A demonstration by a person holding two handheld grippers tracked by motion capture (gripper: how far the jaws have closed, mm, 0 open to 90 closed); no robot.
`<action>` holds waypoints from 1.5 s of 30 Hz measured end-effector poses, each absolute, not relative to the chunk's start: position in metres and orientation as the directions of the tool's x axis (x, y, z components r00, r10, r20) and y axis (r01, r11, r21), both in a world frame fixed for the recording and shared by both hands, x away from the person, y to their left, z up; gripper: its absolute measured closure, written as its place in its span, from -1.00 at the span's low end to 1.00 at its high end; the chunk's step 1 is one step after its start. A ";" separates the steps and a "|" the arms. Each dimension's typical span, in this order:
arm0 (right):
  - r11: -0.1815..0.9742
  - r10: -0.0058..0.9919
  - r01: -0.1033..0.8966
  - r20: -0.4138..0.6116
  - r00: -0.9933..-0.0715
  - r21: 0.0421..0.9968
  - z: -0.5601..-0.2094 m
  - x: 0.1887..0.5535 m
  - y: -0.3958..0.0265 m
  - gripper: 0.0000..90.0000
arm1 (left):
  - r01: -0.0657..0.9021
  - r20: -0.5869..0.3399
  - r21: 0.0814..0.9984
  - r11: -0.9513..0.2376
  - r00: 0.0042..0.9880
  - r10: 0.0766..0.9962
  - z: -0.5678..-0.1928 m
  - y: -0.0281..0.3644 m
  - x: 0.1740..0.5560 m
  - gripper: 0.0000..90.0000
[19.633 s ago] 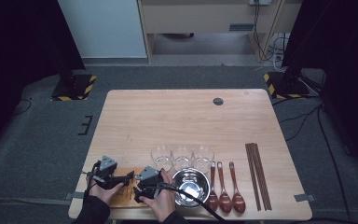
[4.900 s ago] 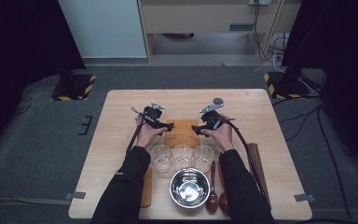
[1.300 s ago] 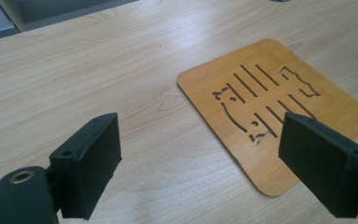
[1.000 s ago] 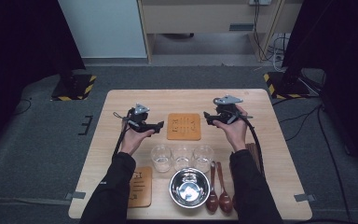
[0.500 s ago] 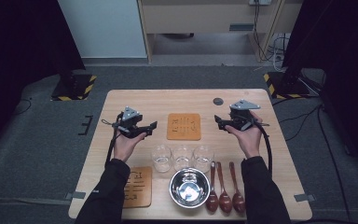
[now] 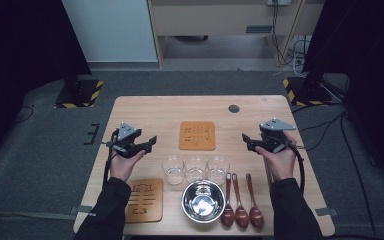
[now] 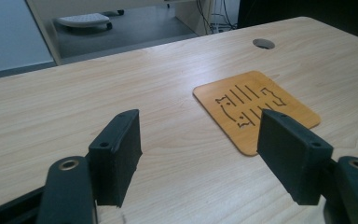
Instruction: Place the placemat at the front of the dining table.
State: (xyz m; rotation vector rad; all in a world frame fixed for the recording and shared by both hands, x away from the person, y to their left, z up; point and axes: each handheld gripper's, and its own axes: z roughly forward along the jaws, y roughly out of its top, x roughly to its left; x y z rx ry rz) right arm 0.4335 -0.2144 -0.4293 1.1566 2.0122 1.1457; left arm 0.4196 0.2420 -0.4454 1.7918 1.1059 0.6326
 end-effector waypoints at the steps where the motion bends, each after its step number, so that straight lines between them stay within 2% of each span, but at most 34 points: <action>1: 0.271 0.875 0.411 -0.045 -0.482 0.870 -0.431 0.431 -0.216 -0.47 | 0.420 -0.033 0.888 -0.187 0.464 0.885 -0.445 0.244 0.417 -0.31; 7: 0.254 0.883 0.427 -0.028 -0.468 0.868 -0.441 0.419 -0.228 -0.49 | 0.404 -0.021 0.895 -0.188 0.460 0.888 -0.451 0.257 0.405 -0.25; 10: 0.241 0.888 0.429 -0.019 -0.460 0.871 -0.444 0.414 -0.234 -0.50 | 0.427 -0.043 0.888 -0.171 0.448 0.893 -0.454 0.263 0.398 -0.24; 23: 0.209 0.919 0.488 0.000 -0.393 0.848 -0.470 0.390 -0.270 -0.55 | 0.430 -0.053 0.886 -0.172 0.464 0.884 -0.467 0.261 0.374 -0.25; 34: 0.163 0.941 0.524 0.027 -0.336 0.836 -0.485 0.377 -0.298 -0.57 | 0.439 -0.094 0.882 -0.171 0.520 0.849 -0.466 0.255 0.347 -0.24; 45: 0.164 0.955 0.576 0.018 -0.296 0.801 -0.502 0.377 -0.316 -0.62 | 0.432 -0.135 0.887 -0.164 0.581 0.802 -0.463 0.247 0.335 -0.24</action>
